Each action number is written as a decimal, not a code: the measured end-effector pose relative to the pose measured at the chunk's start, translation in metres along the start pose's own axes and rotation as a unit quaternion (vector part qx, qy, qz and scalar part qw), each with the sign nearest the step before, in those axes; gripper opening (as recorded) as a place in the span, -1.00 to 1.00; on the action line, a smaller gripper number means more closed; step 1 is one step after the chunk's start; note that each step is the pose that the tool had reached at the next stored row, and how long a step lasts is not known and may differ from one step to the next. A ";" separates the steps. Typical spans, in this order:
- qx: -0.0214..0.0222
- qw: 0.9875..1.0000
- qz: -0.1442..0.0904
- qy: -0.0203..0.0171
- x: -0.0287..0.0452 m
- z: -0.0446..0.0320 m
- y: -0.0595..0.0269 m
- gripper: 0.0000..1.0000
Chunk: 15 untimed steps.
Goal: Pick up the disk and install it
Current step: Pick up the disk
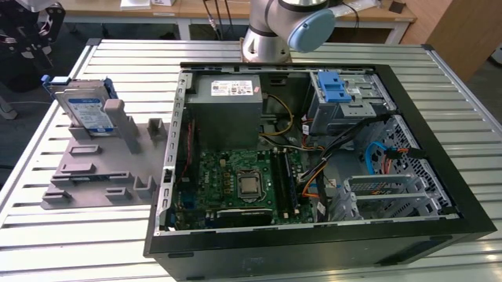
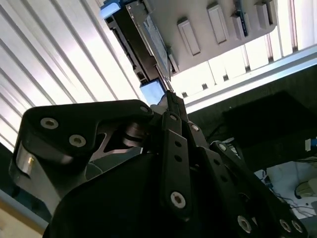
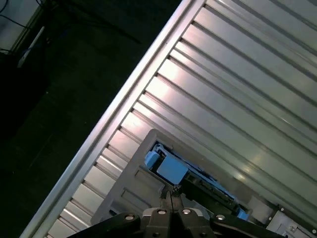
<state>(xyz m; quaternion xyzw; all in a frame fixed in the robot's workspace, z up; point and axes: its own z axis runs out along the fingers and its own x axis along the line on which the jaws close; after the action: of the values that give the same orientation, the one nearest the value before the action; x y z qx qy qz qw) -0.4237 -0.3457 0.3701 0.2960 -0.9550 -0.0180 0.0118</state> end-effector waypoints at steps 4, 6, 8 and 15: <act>0.001 0.999 -0.032 0.001 0.0000 0.0003 0.0000 -0.79; 0.001 0.999 -0.050 0.002 -0.0001 0.0007 -0.0001 -0.79; 0.001 0.998 -0.068 0.002 0.0000 0.0009 -0.0001 -0.79; 0.003 0.992 -0.129 0.004 -0.0001 0.0021 -0.0001 -0.79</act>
<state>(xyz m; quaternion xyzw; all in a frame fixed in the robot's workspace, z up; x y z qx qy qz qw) -0.4237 -0.3457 0.3680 0.4166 -0.9089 -0.0157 0.0122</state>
